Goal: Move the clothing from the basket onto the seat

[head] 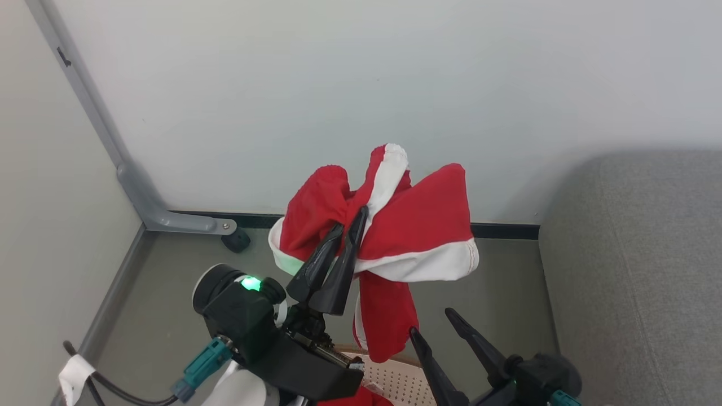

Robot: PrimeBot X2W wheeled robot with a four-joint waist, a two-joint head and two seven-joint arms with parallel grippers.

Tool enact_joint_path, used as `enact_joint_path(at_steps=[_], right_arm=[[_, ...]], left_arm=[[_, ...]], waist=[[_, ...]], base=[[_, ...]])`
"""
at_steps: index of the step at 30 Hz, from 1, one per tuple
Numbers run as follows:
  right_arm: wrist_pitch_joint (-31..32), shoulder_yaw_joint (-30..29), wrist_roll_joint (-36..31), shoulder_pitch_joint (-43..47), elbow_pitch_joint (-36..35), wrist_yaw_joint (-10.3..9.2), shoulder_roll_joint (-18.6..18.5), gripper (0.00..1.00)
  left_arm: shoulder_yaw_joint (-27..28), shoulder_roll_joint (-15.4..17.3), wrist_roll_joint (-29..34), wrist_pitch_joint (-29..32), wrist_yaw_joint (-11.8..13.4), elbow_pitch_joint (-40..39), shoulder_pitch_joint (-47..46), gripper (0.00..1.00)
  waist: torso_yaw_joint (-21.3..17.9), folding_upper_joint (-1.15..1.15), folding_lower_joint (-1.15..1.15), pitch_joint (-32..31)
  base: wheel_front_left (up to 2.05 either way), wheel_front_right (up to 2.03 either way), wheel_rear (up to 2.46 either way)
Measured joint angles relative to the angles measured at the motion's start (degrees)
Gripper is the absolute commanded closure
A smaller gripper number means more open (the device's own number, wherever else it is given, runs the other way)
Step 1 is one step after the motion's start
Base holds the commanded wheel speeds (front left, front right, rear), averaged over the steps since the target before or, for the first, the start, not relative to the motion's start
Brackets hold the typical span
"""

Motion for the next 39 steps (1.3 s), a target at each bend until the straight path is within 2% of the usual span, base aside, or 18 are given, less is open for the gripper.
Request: enact_joint_path(at_steps=[13,25,26,27,28,39], right_arm=[[0.5,7.0,0.4,-1.7,-0.7,0.7,0.7,0.0],[0.4,7.9,2.3,-6.3,0.2,0.69,0.8,0.0],[0.4,7.9,2.5,-6.6,0.3,0.69,0.8,0.13],[0.3,7.8,2.7,-6.9,0.4,0.68,0.8,0.6],[0.3,7.8,2.8,-7.2,0.6,0.68,0.8,1.0],[-0.2,9.1,5.2,-7.7,1.4,0.33,0.8,1.0]], left_arm=[[-3.0,0.0,0.1,3.9,0.4,-2.0,1.9,1.0],[-6.0,-0.2,0.1,6.9,0.5,-4.4,3.0,1.0],[-6.0,-0.2,0.1,6.9,0.5,-4.6,3.0,1.0],[-6.1,-0.2,0.1,7.0,0.5,-4.8,3.0,1.0],[-6.2,-0.2,0.1,7.4,0.5,-4.9,3.1,1.0],[-6.1,-0.1,0.0,8.5,1.0,-5.0,3.8,1.0]], waist=[[1.4,0.0,0.0,-1.3],[1.5,0.0,0.01,-1.8],[1.5,0.0,0.01,-1.8],[1.5,0.0,0.01,-1.8],[1.6,0.0,0.01,-1.8],[1.9,0.0,0.01,-1.6]], base=[[0.0,0.0,0.0],[0.0,0.0,0.0],[0.0,0.0,0.0],[0.0,0.0,0.0],[0.0,0.0,0.0],[0.0,0.0,0.0]])
